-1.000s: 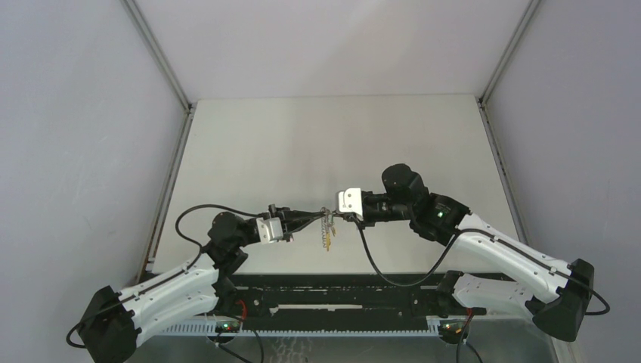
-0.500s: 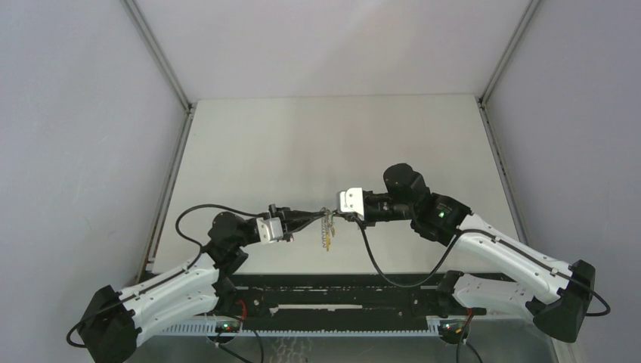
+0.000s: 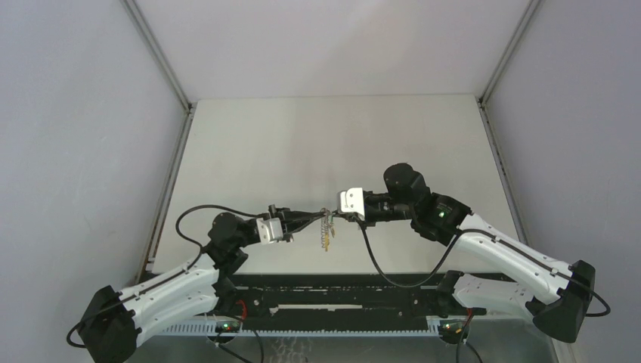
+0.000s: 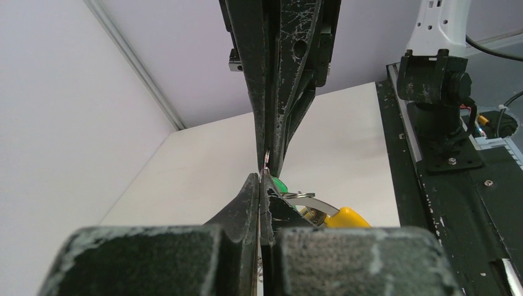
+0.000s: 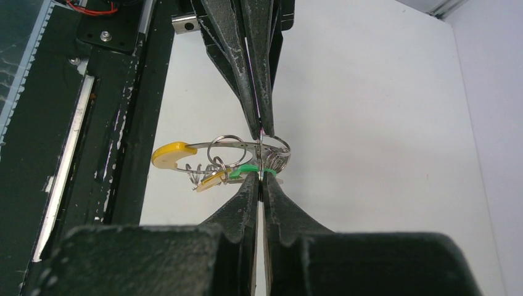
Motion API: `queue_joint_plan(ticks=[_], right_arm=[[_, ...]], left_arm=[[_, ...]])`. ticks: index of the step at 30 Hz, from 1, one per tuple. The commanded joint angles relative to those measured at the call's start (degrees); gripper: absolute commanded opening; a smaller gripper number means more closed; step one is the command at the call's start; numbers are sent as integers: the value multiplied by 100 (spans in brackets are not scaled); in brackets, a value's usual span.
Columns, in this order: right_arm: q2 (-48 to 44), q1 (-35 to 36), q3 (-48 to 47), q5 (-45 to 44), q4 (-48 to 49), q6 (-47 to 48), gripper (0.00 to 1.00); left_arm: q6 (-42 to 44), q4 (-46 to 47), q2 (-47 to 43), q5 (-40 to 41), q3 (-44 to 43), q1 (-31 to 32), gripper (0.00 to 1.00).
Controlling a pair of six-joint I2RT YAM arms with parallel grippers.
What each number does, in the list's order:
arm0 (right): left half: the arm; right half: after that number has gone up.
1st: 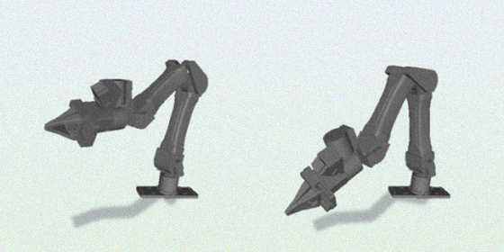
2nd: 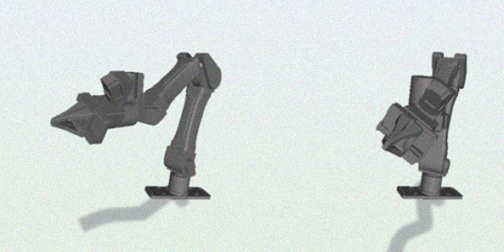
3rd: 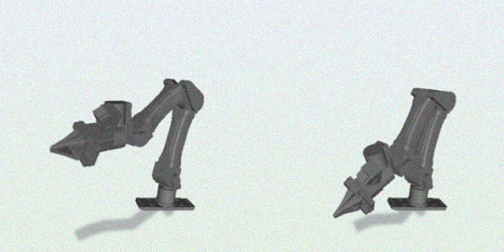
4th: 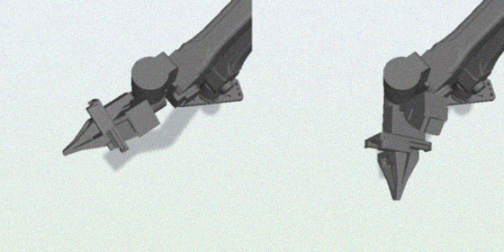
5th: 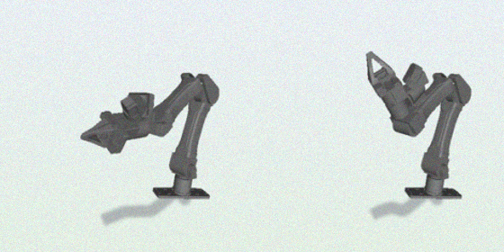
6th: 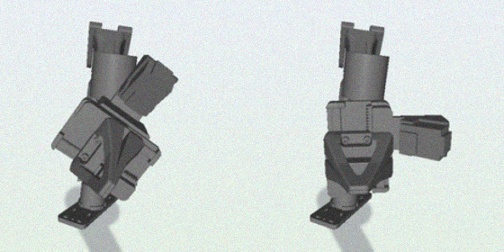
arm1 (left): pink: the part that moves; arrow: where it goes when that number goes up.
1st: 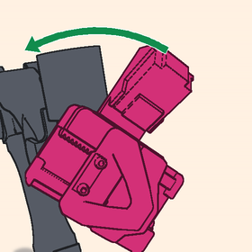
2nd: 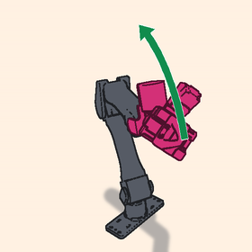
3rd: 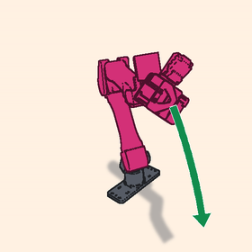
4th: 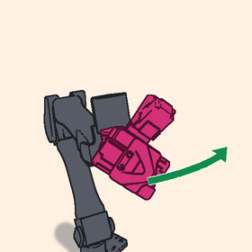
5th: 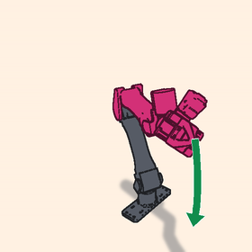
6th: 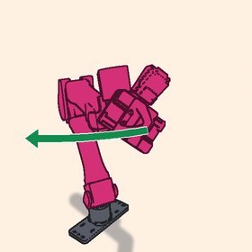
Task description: Put the keys on the keyring
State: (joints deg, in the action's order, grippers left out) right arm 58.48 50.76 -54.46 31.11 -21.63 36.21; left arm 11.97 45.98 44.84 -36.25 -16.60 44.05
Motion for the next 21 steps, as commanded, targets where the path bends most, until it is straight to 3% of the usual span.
queue_joint_plan(ticks=[1, 21], right_arm=[[-131, 30, -12, 140, 113, -5, 0], [-127, 30, -17, 129, 170, 13, 0]], left_arm=[[-109, 400, -90, 47, 104, -46, 0], [-148, 489, -71, 25, 113, -46, 0]])
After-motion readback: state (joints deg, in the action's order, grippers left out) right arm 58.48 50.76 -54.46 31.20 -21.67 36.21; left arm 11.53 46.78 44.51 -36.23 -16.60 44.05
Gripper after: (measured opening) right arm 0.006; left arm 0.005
